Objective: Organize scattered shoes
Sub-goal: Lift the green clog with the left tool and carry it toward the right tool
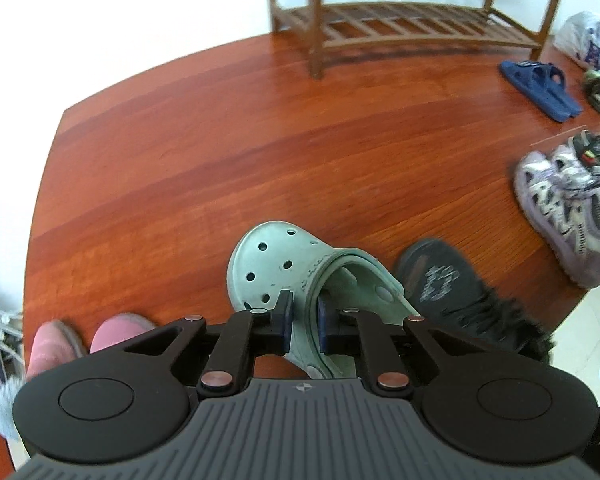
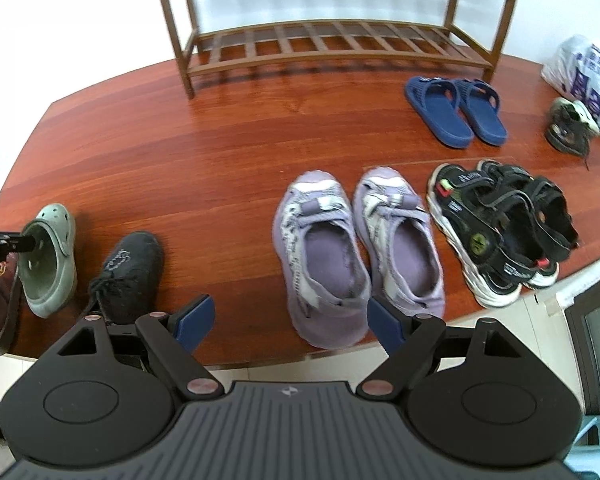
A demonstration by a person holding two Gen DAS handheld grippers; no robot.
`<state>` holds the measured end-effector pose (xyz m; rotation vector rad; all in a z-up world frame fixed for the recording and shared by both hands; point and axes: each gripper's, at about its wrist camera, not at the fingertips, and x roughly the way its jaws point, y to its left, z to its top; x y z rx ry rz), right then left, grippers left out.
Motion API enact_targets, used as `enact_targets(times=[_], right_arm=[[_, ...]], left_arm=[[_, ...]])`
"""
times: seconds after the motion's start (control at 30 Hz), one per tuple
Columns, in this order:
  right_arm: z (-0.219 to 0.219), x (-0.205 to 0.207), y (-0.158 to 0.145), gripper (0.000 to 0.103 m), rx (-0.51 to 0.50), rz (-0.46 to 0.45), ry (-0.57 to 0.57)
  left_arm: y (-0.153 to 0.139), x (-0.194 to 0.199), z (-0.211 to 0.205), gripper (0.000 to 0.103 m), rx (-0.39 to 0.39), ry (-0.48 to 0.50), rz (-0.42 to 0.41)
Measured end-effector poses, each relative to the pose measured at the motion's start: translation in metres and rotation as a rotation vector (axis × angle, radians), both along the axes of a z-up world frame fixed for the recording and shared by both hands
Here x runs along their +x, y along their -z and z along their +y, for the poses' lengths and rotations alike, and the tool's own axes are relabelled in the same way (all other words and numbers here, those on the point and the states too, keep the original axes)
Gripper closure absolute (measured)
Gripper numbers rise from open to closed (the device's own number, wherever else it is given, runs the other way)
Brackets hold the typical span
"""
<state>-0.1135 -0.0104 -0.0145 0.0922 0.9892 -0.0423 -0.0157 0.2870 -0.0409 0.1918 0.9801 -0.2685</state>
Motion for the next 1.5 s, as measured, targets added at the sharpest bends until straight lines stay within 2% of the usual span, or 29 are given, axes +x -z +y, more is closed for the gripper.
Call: enact_targets(times=[0.27, 0.43, 1.13, 1.33, 1.5], right_arm=[[-0.022, -0.007, 0.002, 0.016, 0.012, -0.007, 0.041], [-0.043, -0.008, 0.002, 0.016, 0.019, -0.013, 0.055], [-0.15, 0.035, -0.002, 0.016, 0.011, 0.002, -0.003], [-0.176, 0.051, -0.001, 0.016, 0.019, -0.005, -0.041], [-0.2, 0.066, -0.005, 0.016, 0.065, -0.036, -0.085]], left_arm=[[-0.03, 0.009, -0.037, 0.089, -0.031, 0.052, -0.062], [-0.039, 0.015, -0.064, 0.089, -0.045, 0.071, -0.074], [-0.046, 0.039, -0.182, 0.089, -0.079, 0.057, -0.087], [-0.047, 0.05, -0.222, 0.089, -0.088, 0.091, -0.091], [-0.048, 0.058, -0.267, 0.089, -0.101, 0.139, -0.096]])
